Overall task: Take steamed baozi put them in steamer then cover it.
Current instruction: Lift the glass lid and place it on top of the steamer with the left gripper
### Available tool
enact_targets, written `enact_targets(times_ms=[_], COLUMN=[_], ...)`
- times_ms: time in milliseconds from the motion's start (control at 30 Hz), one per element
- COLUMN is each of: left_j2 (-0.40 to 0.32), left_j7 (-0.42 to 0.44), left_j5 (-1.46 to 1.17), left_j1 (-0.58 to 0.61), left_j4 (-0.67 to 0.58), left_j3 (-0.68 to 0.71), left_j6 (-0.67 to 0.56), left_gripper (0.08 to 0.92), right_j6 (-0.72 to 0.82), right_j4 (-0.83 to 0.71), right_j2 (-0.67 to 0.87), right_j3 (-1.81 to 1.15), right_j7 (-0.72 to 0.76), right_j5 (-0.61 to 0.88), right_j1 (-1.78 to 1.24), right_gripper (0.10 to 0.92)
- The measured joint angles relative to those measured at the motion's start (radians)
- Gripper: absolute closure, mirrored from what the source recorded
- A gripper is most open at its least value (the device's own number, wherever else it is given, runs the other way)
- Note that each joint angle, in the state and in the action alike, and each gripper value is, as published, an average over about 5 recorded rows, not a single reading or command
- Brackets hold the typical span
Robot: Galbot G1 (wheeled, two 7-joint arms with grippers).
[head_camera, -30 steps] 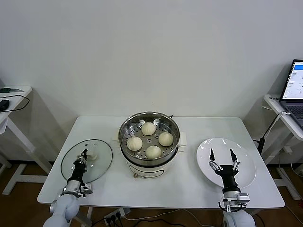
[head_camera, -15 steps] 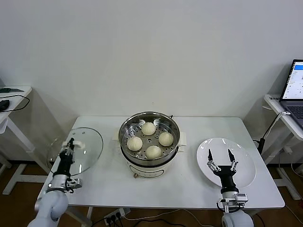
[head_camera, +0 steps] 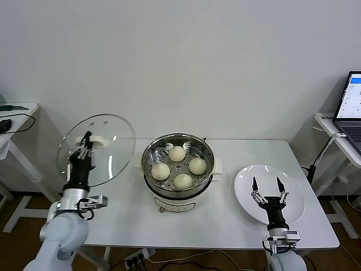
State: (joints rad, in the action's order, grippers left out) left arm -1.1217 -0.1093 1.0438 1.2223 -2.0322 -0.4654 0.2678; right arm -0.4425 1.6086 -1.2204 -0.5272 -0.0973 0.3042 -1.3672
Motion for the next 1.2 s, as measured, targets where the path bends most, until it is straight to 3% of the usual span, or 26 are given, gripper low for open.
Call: enact_targets(times_ms=[233,567,1200], left_j2=[-0.018,-0.110,-0.251], left_j7=[0.080,0.199,0.288], left_j5=[0.007,0.089,0.282], left_j1=[-0.083,-0.202,-0.322], left_j4=[-0.076,-0.059,0.145], left_j3=[0.194,0.438,0.583], left_j6=[0.124,0.270,0.336], left_gripper=[0.810,0.810,0.810], right_j6=[0.000,-0.004,-0.004], right_j4=[-0.013,-0.028,-0.044], right_j2=[-0.011,-0.036,-0.055], right_j3=[-0.006,-0.017,-0.015], right_j7=[0.000,0.000,0.000], right_j5=[-0.002,-0.019,-0.035], right_j1=[0.010,0.013,0.027], right_gripper=[0.203,0.203,0.203])
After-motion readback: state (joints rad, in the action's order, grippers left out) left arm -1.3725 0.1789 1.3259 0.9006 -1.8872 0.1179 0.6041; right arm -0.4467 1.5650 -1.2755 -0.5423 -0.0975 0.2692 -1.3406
